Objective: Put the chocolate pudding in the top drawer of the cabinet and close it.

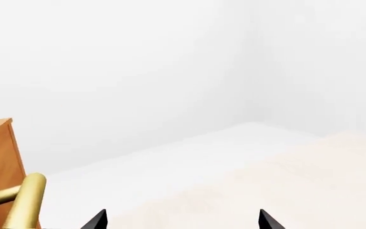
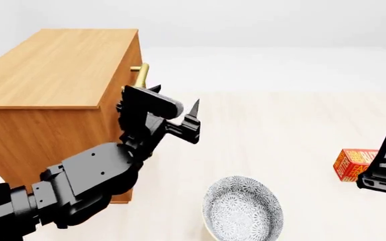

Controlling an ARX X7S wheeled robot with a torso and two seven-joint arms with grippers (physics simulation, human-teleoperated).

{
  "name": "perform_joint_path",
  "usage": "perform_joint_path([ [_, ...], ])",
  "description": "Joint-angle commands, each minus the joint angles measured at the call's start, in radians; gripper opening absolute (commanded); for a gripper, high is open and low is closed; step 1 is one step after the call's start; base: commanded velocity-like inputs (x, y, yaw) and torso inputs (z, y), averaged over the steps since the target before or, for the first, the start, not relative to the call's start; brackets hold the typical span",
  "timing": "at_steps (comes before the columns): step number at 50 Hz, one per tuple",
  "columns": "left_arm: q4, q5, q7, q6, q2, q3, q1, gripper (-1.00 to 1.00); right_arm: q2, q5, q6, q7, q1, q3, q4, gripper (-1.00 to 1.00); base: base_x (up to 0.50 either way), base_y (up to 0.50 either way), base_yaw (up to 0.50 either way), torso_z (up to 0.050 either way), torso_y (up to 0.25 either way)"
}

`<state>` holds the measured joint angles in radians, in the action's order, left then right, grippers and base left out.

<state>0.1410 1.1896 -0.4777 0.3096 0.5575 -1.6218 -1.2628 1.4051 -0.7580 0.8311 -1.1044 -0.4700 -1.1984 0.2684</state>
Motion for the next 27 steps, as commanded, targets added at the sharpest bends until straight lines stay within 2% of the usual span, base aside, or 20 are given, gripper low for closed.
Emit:
perform_joint_path([
  [1, -0.224, -0.014, 0.037, 0.040, 0.109, 0.002, 0.010, 1.00, -0.001, 0.005, 0.000, 0.006, 0.007, 0.001, 0.000, 1.00, 0.00, 0.00, 0.00, 0.000, 0.000],
  [15, -0.458, -0.136, -0.125, 0.209, 0.311, 0.065, 0.081, 1.00, -0.040, 0.042, -0.086, 0.061, -0.034, 0.011, 0.084, 1.00, 0.00, 0.00, 0.00, 0.000, 0.000],
  [27, -0.604, -0.334, -0.267, 0.335, 0.477, 0.088, 0.188, 1.00, -0.071, 0.087, -0.161, 0.113, -0.065, 0.010, 0.182, 1.00, 0.00, 0.00, 0.00, 0.000, 0.000],
])
